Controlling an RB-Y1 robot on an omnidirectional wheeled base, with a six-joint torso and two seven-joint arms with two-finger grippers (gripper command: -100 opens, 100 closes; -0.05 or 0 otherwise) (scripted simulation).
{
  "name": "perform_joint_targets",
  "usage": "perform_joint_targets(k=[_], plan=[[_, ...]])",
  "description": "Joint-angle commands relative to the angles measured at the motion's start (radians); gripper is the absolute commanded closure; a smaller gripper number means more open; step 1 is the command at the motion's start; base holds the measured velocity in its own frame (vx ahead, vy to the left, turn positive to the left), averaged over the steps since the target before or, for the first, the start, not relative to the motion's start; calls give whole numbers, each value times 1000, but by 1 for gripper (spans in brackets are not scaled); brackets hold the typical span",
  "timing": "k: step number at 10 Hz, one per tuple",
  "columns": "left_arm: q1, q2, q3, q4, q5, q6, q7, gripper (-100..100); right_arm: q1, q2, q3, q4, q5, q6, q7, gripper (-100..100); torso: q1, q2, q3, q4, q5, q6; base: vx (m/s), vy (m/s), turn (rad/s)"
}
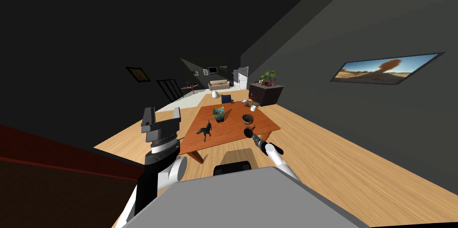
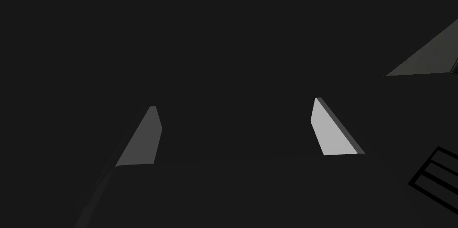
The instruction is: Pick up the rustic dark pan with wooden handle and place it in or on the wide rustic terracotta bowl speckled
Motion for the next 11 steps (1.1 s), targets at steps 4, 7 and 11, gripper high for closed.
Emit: perform_joint_targets(k=[4,7,11], plan=[[0,0,0,0,0,0,0,0,-26,-85,-21,-44,33,84,-95,100,-3,4,2,1,0,1,-93,-22,-50],[0,0,0,0,0,0,0,0,-44,-143,-38,-71,44,142,-154,100,-1,6,3,1,0,0,-116,-12,-46],[0,0,0,0,0,0,0,0,-60,-210,-62,-87,46,196,-222,100,1,1,1,0,1,0,-47,7,19]])
